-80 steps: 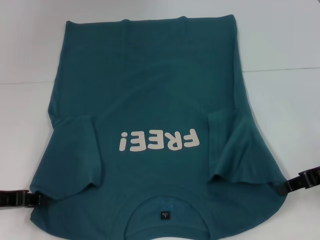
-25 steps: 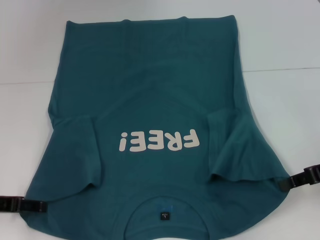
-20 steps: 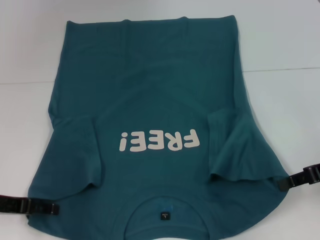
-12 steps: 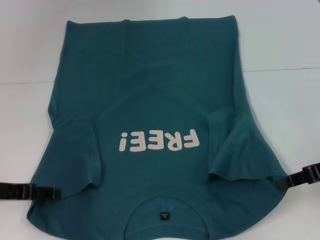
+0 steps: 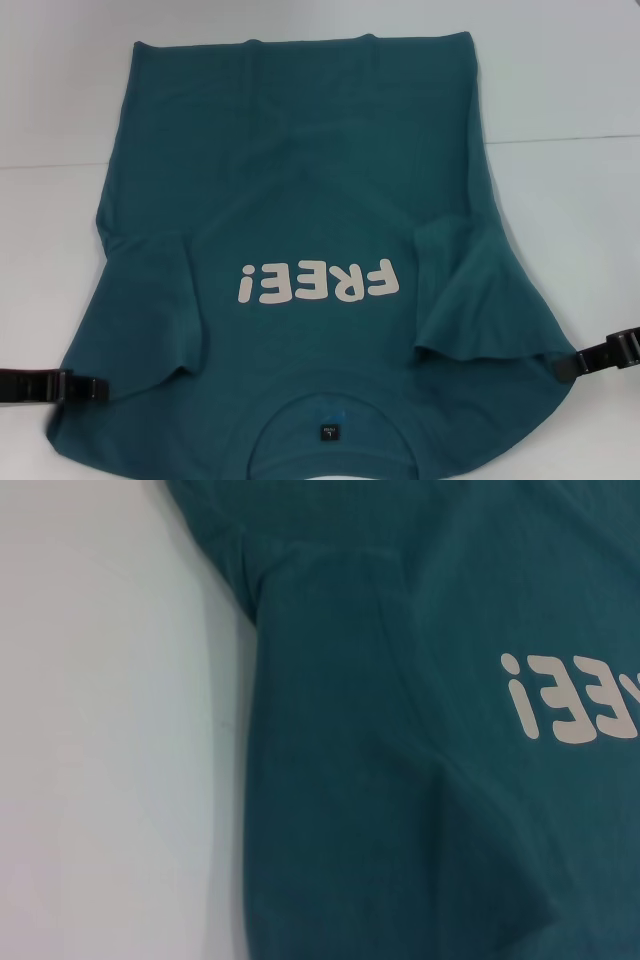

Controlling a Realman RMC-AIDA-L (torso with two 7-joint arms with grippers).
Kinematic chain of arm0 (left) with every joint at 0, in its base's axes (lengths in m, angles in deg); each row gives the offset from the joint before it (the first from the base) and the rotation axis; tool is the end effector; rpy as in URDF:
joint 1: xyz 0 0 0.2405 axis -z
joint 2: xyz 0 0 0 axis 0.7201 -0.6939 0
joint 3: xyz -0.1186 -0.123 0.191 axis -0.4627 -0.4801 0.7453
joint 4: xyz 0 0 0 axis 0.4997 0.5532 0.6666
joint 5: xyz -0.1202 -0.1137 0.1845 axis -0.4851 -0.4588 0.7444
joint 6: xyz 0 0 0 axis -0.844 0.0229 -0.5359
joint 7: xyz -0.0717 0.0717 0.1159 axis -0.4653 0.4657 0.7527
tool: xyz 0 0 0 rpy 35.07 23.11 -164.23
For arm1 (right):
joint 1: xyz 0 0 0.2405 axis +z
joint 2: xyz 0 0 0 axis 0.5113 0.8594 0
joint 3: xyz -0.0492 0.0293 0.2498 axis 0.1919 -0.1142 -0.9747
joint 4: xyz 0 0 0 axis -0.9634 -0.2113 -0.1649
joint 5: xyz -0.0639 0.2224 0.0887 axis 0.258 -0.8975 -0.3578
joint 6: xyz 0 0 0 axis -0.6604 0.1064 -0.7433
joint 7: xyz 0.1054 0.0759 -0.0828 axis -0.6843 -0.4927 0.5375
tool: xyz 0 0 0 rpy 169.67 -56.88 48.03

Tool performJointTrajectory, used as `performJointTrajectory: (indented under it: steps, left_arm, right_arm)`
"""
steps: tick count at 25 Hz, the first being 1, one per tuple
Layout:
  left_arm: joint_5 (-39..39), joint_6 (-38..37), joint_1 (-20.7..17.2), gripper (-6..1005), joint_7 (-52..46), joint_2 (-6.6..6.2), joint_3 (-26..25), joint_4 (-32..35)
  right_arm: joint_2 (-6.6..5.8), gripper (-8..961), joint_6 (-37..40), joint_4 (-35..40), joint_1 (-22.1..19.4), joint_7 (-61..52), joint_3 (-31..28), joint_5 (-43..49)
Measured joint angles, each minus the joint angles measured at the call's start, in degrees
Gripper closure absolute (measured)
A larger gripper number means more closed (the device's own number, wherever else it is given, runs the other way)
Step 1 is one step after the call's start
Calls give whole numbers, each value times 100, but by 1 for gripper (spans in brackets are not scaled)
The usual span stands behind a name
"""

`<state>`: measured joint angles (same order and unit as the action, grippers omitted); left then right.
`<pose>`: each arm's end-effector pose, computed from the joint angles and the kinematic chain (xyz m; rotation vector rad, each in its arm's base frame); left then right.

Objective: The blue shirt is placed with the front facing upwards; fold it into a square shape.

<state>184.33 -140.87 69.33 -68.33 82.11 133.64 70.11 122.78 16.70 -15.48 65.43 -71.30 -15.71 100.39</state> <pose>-0.3153 0.3545 0.0410 -2.1841 -1.6235 -0.0716 0.3204 0.3568 0.0793 -2.5280 1.6839 0.1448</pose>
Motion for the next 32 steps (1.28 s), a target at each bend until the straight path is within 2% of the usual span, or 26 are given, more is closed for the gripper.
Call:
performJointTrajectory:
  steps: [7,15,20,24,32]
  left_arm:
    - [5,101,5,753,22,0,1,23]
    - [-9,-113,-126,987,333,-20,-33,267]
    - [58,-354,-255,991,518,37,100,791]
    - [126,-251,-421,862,532,47,234,980]
    - [415,-119,-454,573,553,58,377,831]
  right_arm:
    - [-2,916,0,0,-10,14,0,0]
    - [-14,917,58,1,-31,24,-15,-54]
    - [-19,917,96,6,-7,24,-18,-60]
    - [-19,917,136,15,6,23,-18,-67]
    - [-19,916,136,18,13,1,-18,-68]
